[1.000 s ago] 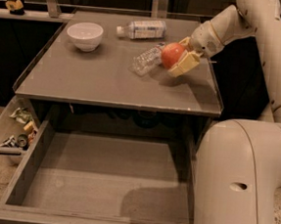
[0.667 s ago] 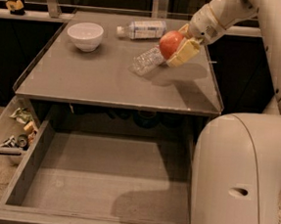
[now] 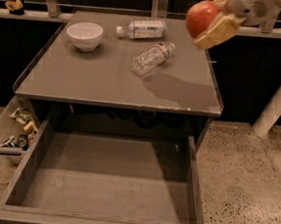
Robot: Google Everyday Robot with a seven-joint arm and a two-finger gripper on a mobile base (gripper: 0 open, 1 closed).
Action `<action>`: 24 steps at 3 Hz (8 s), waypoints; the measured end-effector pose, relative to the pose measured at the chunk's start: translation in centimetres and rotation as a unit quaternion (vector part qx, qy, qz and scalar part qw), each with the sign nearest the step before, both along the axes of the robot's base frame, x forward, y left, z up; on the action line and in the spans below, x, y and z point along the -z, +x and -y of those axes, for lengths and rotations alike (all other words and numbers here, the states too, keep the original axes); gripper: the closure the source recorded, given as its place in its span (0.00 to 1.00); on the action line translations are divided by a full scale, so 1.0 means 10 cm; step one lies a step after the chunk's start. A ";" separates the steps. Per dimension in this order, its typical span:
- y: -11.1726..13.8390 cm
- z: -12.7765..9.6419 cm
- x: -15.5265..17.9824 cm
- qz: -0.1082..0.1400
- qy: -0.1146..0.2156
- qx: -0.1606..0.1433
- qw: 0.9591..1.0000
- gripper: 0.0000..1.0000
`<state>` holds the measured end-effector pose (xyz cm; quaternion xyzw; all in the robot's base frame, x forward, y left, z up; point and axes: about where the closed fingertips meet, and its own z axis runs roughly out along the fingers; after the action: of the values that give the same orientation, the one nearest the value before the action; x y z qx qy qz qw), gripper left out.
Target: Place apple into top drawer
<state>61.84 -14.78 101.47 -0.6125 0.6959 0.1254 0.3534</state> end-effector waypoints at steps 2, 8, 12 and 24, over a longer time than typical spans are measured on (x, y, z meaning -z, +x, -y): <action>-1.04 -0.31 -1.02 0.088 0.123 0.027 0.988 1.00; -2.64 -0.91 0.13 0.060 0.123 -0.048 0.989 1.00; -2.97 -0.65 2.06 -0.025 0.121 0.045 0.991 1.00; -1.64 -0.74 3.74 -0.015 0.104 0.050 0.993 0.59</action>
Offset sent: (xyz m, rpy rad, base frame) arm -0.0579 0.0062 0.0620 0.1334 -0.1179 -0.0484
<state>45.44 -7.34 64.02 -0.5346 0.7142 0.1883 0.4108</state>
